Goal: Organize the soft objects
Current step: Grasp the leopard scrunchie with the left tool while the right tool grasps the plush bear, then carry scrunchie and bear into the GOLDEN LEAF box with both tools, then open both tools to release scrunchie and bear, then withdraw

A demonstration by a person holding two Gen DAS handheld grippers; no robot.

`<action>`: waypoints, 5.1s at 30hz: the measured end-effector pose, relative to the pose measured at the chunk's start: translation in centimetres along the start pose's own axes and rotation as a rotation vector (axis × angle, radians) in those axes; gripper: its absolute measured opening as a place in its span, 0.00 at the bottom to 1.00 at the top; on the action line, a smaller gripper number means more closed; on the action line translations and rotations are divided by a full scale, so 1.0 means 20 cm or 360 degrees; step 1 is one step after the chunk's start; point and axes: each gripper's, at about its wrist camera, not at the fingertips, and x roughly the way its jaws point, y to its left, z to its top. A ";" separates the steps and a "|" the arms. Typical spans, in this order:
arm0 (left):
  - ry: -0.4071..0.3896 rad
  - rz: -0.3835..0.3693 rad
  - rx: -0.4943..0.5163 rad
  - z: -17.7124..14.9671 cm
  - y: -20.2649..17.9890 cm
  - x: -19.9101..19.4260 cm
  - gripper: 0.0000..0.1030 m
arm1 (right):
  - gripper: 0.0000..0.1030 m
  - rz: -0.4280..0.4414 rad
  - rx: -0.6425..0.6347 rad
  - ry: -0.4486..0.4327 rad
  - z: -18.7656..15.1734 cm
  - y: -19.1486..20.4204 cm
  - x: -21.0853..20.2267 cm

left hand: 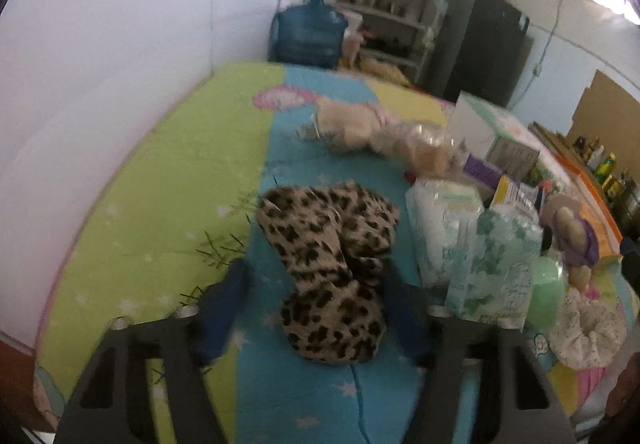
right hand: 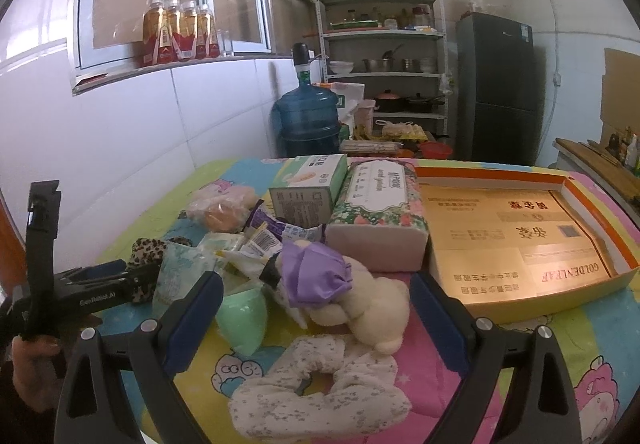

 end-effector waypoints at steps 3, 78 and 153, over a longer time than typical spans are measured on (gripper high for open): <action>-0.0002 -0.0012 0.0061 0.01 -0.04 0.03 0.34 | 0.91 -0.0007 0.0000 0.0017 0.01 -0.04 0.00; -0.0211 -0.0510 0.0423 0.18 -1.76 -0.12 0.14 | 0.40 -0.0171 0.0166 -0.0137 0.25 -1.31 -0.21; -0.0226 -0.0413 0.0337 0.17 -1.72 -0.08 0.67 | 0.60 -0.0150 0.0274 0.0047 0.23 -1.46 -0.02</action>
